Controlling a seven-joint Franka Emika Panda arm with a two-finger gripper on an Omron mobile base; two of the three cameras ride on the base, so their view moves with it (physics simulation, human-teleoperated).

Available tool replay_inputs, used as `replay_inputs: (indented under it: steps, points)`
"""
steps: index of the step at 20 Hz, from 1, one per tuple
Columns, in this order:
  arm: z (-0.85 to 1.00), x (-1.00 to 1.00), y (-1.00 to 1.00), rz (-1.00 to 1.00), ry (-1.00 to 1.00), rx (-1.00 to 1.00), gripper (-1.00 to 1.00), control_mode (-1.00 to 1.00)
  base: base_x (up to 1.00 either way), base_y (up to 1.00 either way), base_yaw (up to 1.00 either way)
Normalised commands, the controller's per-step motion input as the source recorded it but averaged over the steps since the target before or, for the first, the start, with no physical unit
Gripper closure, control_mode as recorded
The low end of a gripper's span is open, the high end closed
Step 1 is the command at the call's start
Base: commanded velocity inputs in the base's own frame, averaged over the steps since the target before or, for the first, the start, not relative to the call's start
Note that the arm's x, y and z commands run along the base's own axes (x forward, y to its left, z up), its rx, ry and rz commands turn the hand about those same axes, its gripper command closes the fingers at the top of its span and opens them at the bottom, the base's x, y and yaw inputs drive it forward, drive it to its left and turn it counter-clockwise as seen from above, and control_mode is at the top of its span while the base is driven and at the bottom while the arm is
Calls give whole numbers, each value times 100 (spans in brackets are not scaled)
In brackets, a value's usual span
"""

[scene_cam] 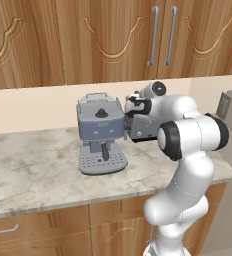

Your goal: Start the toaster. Once the lever pops up, take the bread to the plate on the dining counter.

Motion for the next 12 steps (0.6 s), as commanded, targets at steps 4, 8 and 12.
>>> replay_inputs:
  steps: [4,8,12]
  points:
    - [11,-3,0,0,-12,0,100,-100,0,0,0]
    - [27,-11,0,0,-11,0,100,-100,0,0,0]
    - [30,-17,0,0,-10,0,100,-100,0,0,0]
